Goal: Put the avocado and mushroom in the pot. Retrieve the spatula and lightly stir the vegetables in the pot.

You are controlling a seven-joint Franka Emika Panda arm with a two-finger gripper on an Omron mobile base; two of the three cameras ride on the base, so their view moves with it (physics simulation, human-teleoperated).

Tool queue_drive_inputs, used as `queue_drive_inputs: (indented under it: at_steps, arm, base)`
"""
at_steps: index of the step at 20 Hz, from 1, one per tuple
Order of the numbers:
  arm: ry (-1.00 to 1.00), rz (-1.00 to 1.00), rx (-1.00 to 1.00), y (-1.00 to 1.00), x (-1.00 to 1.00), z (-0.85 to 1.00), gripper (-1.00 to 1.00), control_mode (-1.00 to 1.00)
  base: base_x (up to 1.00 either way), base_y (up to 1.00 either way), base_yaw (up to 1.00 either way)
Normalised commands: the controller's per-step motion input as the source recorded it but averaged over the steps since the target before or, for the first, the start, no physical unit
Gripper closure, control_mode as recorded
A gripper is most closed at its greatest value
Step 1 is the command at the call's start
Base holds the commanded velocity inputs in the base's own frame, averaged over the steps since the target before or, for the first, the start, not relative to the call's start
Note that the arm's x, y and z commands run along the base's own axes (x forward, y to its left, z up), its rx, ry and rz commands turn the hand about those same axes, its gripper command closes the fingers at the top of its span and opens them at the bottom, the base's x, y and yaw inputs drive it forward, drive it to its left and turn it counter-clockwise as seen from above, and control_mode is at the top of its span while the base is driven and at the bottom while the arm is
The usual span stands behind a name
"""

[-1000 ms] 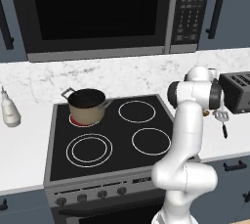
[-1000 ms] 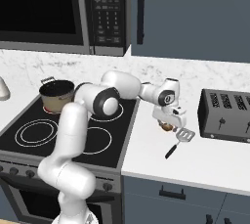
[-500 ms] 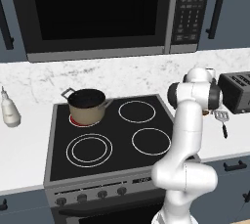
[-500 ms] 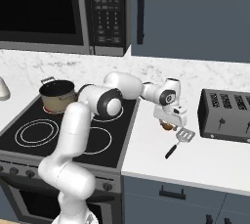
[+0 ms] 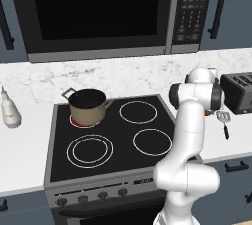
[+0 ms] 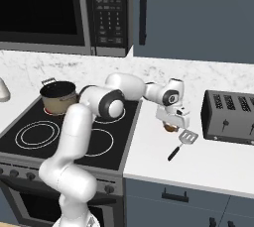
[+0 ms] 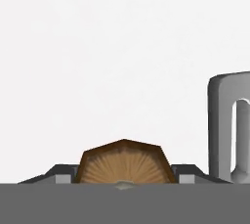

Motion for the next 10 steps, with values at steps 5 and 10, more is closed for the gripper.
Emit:
queue_drive_inputs:
  at_steps: [5,10]
  arm:
    - [-0.25,0.00,0.00,0.50,-0.97,0.24,1.00,-1.00]
    - [-0.31,0.03,-0.01,0.81,-1.00,0.16,1.00,-1.00]
  base:
    - [0.00,0.00,0.00]
    - [0.00,0.00,0.00]
